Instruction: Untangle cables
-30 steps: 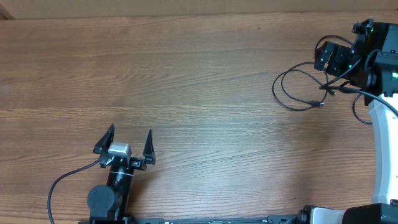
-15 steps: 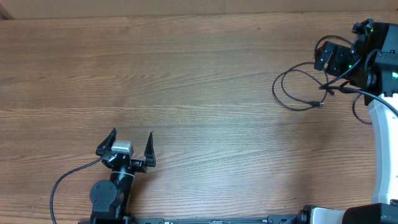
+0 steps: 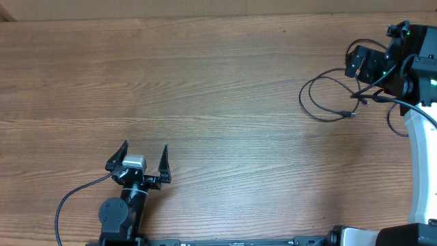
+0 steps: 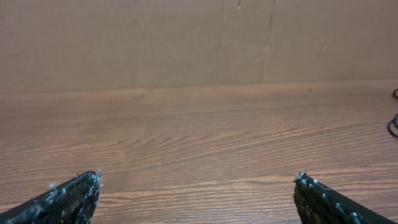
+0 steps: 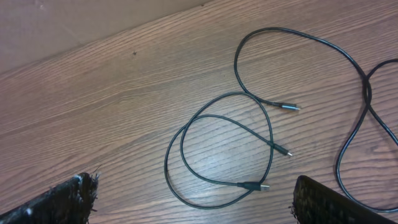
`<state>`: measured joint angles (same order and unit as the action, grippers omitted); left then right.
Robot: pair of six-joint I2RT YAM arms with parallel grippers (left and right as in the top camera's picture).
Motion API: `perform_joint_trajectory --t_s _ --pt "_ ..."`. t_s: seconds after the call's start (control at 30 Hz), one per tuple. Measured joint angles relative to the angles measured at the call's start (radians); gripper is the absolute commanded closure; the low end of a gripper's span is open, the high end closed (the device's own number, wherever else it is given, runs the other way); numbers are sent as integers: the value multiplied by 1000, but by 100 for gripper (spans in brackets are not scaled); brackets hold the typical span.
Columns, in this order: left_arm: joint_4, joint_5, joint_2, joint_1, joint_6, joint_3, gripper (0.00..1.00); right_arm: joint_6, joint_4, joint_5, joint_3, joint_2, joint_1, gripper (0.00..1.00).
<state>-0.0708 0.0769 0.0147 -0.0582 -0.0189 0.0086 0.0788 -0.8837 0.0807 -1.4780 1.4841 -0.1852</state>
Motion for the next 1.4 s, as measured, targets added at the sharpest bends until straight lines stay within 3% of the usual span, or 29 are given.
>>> perform_joint_trajectory --t_s 0.5,0.63,0.93,1.1,1.27,1.4 --pt "0 -3 -1 0 0 0 0 0 -7 0 0 -3 0 0" --pt "0 -3 -1 0 0 0 0 0 39 25 40 -76 0 0" --pt "0 -3 -2 0 0 0 0 4 691 298 563 -409 11 0" --pt "0 -3 -2 0 0 0 0 6 1069 335 895 -599 42 0" --pt "0 -3 -3 0 0 0 0 58 1325 293 1226 -826 45 0" --pt "-1 -3 -2 0 0 0 0 85 1414 262 1379 -983 50 0"
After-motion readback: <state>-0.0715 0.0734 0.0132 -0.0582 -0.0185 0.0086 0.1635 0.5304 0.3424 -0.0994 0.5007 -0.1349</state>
